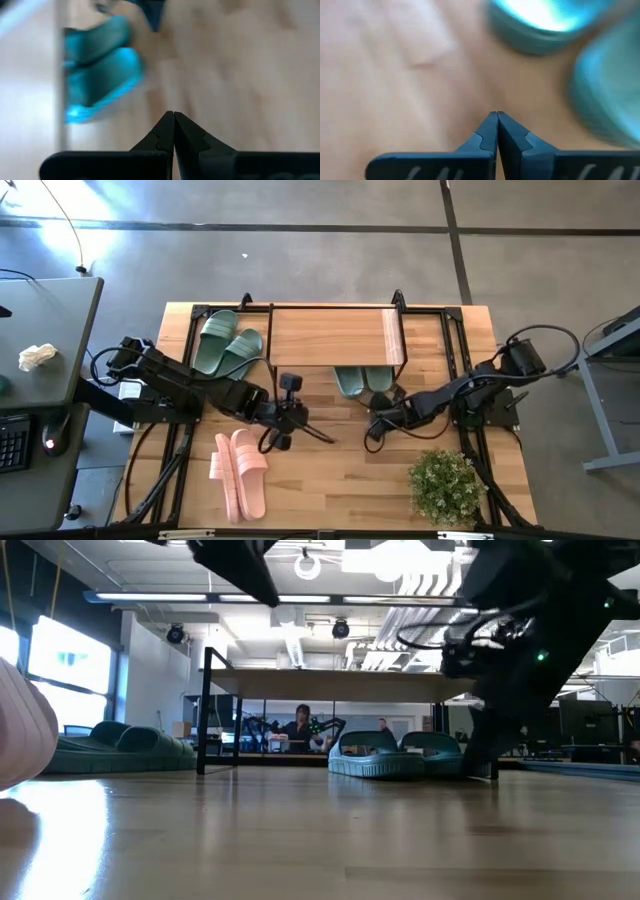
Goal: Pick and place slides into the shelf
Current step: Put the pink slide under the shelf
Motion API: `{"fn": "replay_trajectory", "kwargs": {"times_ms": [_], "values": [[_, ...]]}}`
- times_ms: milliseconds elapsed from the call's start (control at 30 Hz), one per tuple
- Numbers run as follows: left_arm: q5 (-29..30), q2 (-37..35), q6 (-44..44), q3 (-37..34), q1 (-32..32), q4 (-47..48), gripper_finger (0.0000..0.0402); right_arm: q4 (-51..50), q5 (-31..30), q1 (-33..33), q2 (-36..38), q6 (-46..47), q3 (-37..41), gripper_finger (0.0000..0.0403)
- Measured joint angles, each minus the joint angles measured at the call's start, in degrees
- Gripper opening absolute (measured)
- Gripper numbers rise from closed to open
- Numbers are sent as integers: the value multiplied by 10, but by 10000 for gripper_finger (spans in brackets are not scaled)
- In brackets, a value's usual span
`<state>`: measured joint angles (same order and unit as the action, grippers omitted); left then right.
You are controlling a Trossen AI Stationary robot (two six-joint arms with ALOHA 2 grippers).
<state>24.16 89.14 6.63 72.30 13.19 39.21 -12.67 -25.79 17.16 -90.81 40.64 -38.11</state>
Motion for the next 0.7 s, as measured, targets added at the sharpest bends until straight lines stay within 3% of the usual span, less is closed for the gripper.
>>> {"fn": "replay_trajectory", "kwargs": {"times_ms": [200,367,433,500,700], "values": [[-239,-10,-34,5,21,0,0,119,61,29,0,-80,0,0],[-340,-9,-125,25,52,12,0,148,59,30,0,-96,0,0],[-345,-9,-159,27,67,30,0,151,59,28,0,-96,0,0],[-311,-9,-203,35,89,79,0,153,59,24,0,-87,0,0],[-206,19,-329,93,151,314,0,164,59,22,0,-89,0,0]]}}
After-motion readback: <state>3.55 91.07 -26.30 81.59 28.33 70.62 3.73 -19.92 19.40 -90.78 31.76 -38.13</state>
